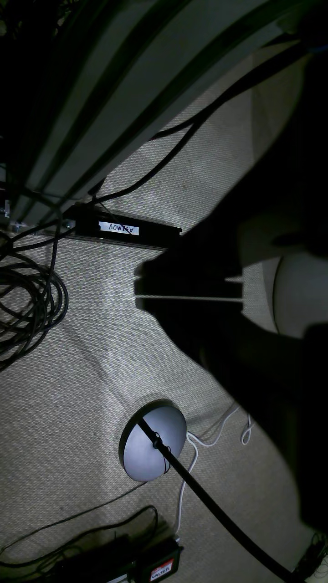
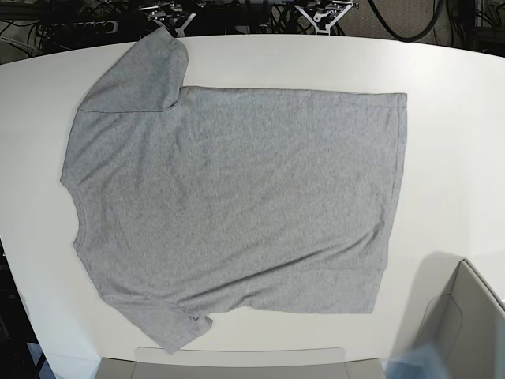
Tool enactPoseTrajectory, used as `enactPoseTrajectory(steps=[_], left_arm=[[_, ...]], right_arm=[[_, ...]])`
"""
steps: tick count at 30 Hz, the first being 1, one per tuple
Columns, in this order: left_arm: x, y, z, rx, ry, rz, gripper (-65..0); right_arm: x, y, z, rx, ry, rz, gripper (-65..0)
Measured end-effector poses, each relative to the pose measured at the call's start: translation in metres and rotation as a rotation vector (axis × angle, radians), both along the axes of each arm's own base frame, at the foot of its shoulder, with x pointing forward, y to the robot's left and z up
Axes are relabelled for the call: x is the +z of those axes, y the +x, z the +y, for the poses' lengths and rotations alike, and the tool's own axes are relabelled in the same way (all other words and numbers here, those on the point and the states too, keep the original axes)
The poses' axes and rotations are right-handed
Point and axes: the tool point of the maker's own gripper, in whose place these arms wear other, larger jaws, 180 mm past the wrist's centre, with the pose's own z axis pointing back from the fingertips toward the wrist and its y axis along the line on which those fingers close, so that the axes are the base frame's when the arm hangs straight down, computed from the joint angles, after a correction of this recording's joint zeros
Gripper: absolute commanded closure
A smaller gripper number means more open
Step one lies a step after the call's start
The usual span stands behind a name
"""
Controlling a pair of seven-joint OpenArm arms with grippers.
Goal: Fold the T-shirt properly
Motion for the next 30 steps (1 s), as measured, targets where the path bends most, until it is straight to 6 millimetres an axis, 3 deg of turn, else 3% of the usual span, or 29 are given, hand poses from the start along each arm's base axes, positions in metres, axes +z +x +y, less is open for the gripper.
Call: enactPoseTrajectory(steps=[8, 13, 20, 26, 30], left_arm=[[0.003, -0.004, 0.005, -0.016, 0.012, -0.119, 0.0], [0.016, -0.021, 0.02, -0.048, 0.04, -0.28, 0.0], [0.062, -0.034, 0.029, -0.118, 0.059, -0.62, 0.0], [0.118, -0.03, 0.02, -0.165, 0.054, -0.945, 0.0], [0.12, -0.027, 0.022, -0.166, 0.059, -0.963, 0.0]], right_arm=[[0.0, -0.025, 0.003, 0.0, 0.005, 0.026, -0.1], [0.004, -0.019, 0.001, -0.01, 0.02, -0.163, -0.1], [0.028, -0.053, -0.024, -0.01, -0.001, -0.391, -0.1], [0.065, -0.05, -0.017, -0.023, 0.039, -0.675, -0.3], [0.082, -0.07, -0.017, -0.025, 0.047, -0.734, -0.3]])
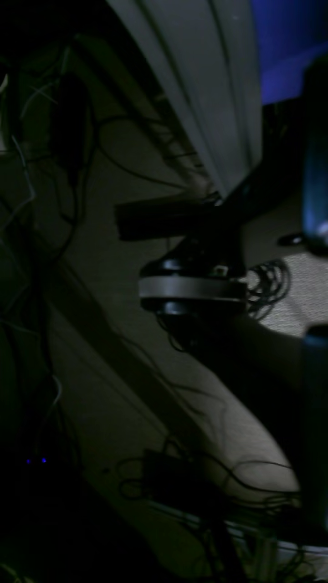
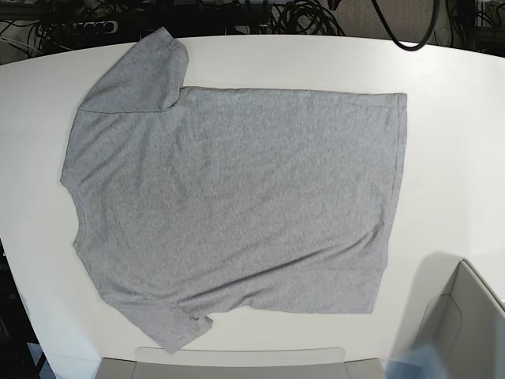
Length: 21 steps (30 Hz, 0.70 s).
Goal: Fold the T-shirt properly
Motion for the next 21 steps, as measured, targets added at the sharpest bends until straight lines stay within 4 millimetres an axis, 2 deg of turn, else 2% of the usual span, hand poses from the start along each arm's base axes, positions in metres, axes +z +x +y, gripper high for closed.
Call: enactPoseTrajectory(steps=[3, 6, 9, 12, 14, 15, 17, 19, 21], left_arm=[[0.009, 0.002, 0.001, -0.006, 0.006, -0.04, 0.0], [0.031, 0.001, 0.009, -0.017, 0.029, -0.117, -0.1], [0.066, -0.005, 0.028, 0.004, 0.08, -0.2, -0.5], [0.099, 0.002, 0.04, 0.006, 0.12, -0.3, -4.5], [0.112, 0.012, 0.048, 0.012, 0.15, -0.348, -8.0], [0.119, 0.018, 0.049, 0.01, 0.158, -0.381, -9.0], [0.131, 0.034, 0.048, -0.001, 0.161, -0.444, -9.7], [0.143, 0.045, 0.046, -0.013, 0.164, -0.495, -9.8], [0.151, 0.045, 0.046, -0.019, 0.167, -0.51, -9.8]], right_arm=[[0.006, -0.014, -0.002, 0.012, -0.001, 0.005, -0.3], [0.022, -0.011, -0.004, 0.016, 0.003, -0.065, -0.3], [0.055, -0.008, 0.001, -0.033, 0.028, -0.171, -0.4], [0.092, -0.003, 0.015, -0.071, 0.079, -0.264, -2.9], [0.108, 0.005, 0.022, -0.078, 0.097, -0.276, -6.4], [0.118, 0.016, 0.023, -0.094, 0.108, -0.3, -7.7], [0.146, 0.039, 0.021, -0.126, 0.136, -0.381, -9.4], [0.17, 0.052, 0.016, -0.144, 0.159, -0.395, -9.5], [0.199, 0.06, 0.009, -0.178, 0.191, -0.423, -9.7]])
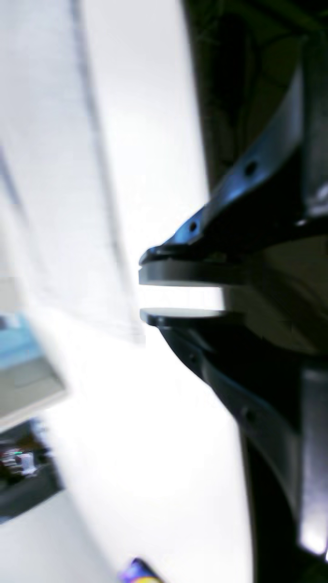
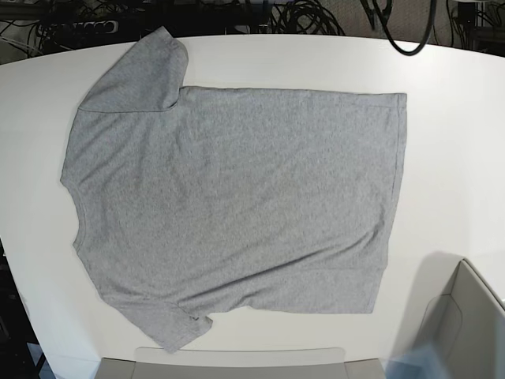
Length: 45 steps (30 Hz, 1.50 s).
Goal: Fold the T-shirt properly
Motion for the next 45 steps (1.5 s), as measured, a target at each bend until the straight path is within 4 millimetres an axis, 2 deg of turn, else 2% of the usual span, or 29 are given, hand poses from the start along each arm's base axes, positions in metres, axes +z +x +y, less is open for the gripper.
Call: enactPoseTrajectory(steps=[4, 6, 11, 14, 18, 20, 25, 27, 30, 39, 41, 45], left_arm=[[0.001, -0.007, -0.002, 0.003, -0.004, 0.014, -9.9], [0.001, -0.007, -0.005, 0.013, -0.012, 0.014, -9.9], [0.001, 0.0, -0.008, 0.006, -0.014, -0.004, -9.9], [0.001, -0.003, -0.008, 0.006, -0.013, 0.004, -10.0], [0.0, -0.003, -0.007, 0.011, -0.016, 0.008, -10.0], [-0.007, -0.002, -0.006, 0.021, -0.02, 0.043, -10.0], [-0.011, -0.002, -0.004, 0.029, -0.021, 0.063, -10.0], [-0.011, -0.002, -0.004, 0.03, -0.021, 0.064, -10.0], [-0.011, -0.002, -0.003, 0.031, -0.02, 0.065, -10.0], [-0.012, -0.002, -0.003, 0.034, -0.022, 0.067, -10.0], [-0.012, -0.002, -0.002, 0.039, -0.021, 0.067, -10.0], [-0.003, 0.006, 0.0, 0.04, -0.013, 0.034, -10.0]], right_arm=[[0.04, 0.019, -0.009, -0.032, 0.086, -0.027, -10.3], [0.051, 0.028, -0.012, -0.009, 0.127, -0.022, -14.4], [0.048, 0.048, -0.037, -0.113, 0.283, 0.086, -28.5], [0.039, 0.044, -0.043, -0.088, 0.326, 0.176, -28.7], [0.032, 0.055, -0.072, -0.15, 0.336, 0.189, -28.7], [0.025, 0.061, -0.082, -0.17, 0.339, 0.185, -28.7], [0.006, 0.063, -0.108, -0.238, 0.306, 0.205, -28.7], [0.003, 0.069, -0.108, -0.237, 0.308, 0.194, -28.7], [-0.006, 0.081, -0.094, -0.19, 0.343, 0.232, -28.7], [-0.017, 0.123, -0.064, -0.132, 0.427, 0.244, -28.1], [-0.021, 0.126, -0.055, -0.119, 0.451, 0.264, -27.0], [-0.027, 0.124, -0.055, -0.127, 0.46, 0.274, -26.4]])
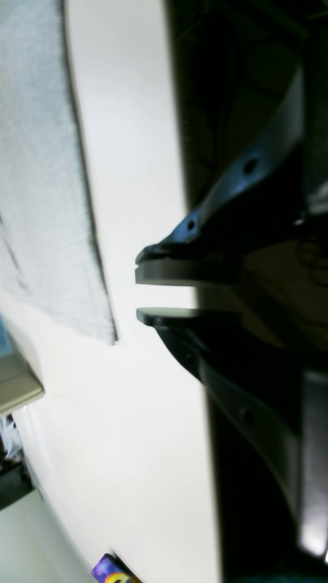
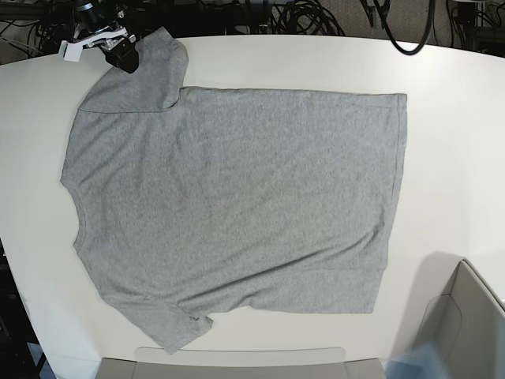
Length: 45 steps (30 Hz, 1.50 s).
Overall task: Fold the T-shirt properly
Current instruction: 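Lower both grippers to the shoulder corners at the collar edge and grasp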
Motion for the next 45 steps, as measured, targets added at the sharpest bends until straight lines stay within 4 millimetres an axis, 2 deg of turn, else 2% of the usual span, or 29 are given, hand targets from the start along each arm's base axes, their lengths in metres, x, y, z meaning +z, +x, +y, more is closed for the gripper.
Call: enactPoseTrajectory(steps=[2, 5, 11, 14, 16, 24, 27, 29, 32, 34, 37, 41, 43, 45], left_arm=[[0.01, 0.009, 0.003, 0.016, -0.003, -0.041, -10.3], [0.027, 0.02, 0.015, 0.083, -0.023, -0.121, -14.7], [0.028, 0.038, 0.033, 0.169, -0.066, -0.066, -16.3], [0.036, 0.041, 0.033, 0.169, -0.07, -0.068, -16.3], [0.032, 0.042, 0.034, 0.177, -0.078, -0.041, -16.4], [0.036, 0.068, 0.036, 0.202, -0.134, 0.012, -17.2], [0.042, 0.08, 0.046, 0.281, -0.235, 0.023, -22.1], [0.038, 0.085, 0.052, 0.349, -0.347, 0.076, -25.4], [0.031, 0.102, 0.038, 0.253, -0.534, 0.183, -25.1], [0.024, 0.106, 0.037, 0.245, -0.64, 0.234, -25.0], [0.011, 0.117, 0.053, 0.286, -0.733, 0.298, -25.0], [0.0, 0.125, 0.086, 0.363, -0.78, 0.357, -25.0], [-0.008, 0.128, 0.096, 0.388, -0.796, 0.411, -25.1], [-0.013, 0.137, 0.097, 0.352, -0.822, 0.462, -25.0]], right_arm=[[-0.002, 0.0, 0.001, -0.02, 0.007, -0.006, -26.4], [-0.002, -0.001, 0.001, -0.023, 0.009, -0.004, -26.4], [-0.002, -0.022, -0.008, -0.086, 0.01, 0.019, -26.4], [-0.001, -0.018, -0.02, -0.143, -0.008, 0.006, -26.4], [-0.001, -0.018, -0.024, -0.145, -0.016, 0.006, -26.4], [-0.007, -0.004, -0.02, -0.109, 0.006, 0.015, -26.4], [-0.008, -0.004, -0.02, -0.108, 0.008, 0.012, -26.4], [-0.008, -0.004, -0.02, -0.111, 0.009, 0.012, -26.4], [-0.007, -0.004, -0.02, -0.108, 0.01, 0.011, -26.3], [-0.008, -0.004, -0.02, -0.106, 0.009, 0.013, -26.3], [-0.008, -0.004, -0.02, -0.105, 0.01, 0.014, -26.3], [-0.008, -0.005, -0.02, -0.107, 0.009, 0.014, -26.3], [-0.008, -0.005, -0.02, -0.107, 0.009, 0.015, -26.3], [-0.008, -0.005, -0.021, -0.107, 0.009, 0.015, -26.3]])
